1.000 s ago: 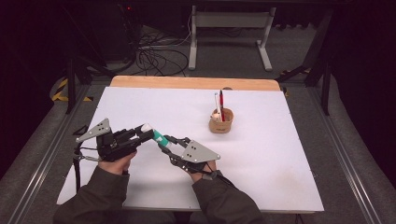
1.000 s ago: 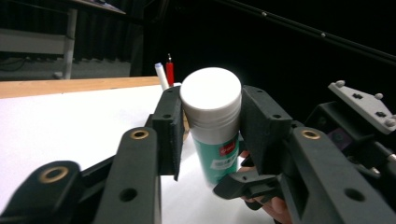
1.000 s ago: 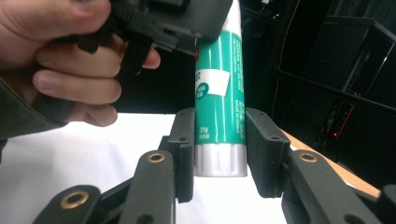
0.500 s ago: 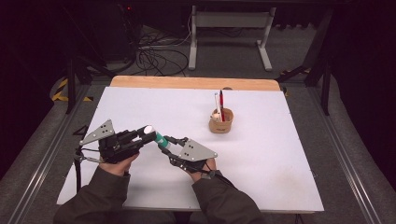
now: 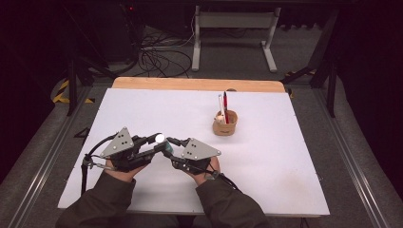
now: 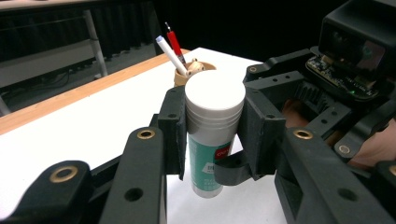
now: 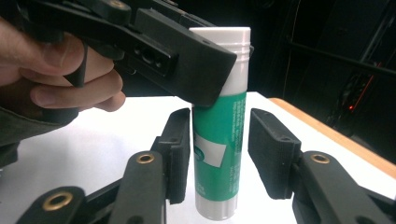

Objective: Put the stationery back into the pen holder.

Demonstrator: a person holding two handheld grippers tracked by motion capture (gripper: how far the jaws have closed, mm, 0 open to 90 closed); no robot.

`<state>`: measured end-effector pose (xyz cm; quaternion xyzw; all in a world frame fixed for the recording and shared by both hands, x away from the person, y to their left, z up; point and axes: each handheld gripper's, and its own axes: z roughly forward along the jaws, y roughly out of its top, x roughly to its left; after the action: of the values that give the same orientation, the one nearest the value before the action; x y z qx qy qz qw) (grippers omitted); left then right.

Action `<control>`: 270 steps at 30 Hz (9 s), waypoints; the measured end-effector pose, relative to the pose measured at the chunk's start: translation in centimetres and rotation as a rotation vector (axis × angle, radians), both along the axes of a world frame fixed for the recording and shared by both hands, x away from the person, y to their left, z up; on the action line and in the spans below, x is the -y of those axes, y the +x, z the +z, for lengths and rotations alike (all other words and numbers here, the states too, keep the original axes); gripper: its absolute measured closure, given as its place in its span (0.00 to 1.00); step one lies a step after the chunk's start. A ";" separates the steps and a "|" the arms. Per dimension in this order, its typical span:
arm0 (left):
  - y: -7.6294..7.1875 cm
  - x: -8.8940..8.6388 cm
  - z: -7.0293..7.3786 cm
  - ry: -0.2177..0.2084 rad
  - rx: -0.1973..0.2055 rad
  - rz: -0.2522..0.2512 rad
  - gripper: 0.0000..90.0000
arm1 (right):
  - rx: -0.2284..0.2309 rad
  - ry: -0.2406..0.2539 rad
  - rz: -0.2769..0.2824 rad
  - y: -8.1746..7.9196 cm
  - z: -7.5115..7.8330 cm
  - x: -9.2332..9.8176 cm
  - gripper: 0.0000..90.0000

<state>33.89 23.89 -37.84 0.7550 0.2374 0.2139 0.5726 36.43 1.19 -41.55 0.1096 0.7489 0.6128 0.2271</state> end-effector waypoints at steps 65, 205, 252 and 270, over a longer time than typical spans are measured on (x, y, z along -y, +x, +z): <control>0.6 -1.1 -0.4 -0.048 -0.041 0.088 0.37 | -0.034 0.170 -0.429 6.7 1.6 12.0 0.74; 0.6 -1.1 -0.5 -0.040 -0.046 0.083 0.36 | -0.153 0.117 -0.601 9.4 -1.8 14.4 0.60; 0.4 -1.6 0.1 -0.050 -0.036 0.088 0.36 | -0.179 0.139 -0.419 6.8 0.5 14.0 0.29; 0.2 -1.7 0.2 -0.054 -0.032 0.091 0.36 | -0.181 0.137 -0.379 6.0 1.1 14.2 0.23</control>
<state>34.13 25.58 -37.60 0.7309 0.2861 0.2211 0.5788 42.38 -13.02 -40.46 0.3183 0.6888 0.5964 0.2619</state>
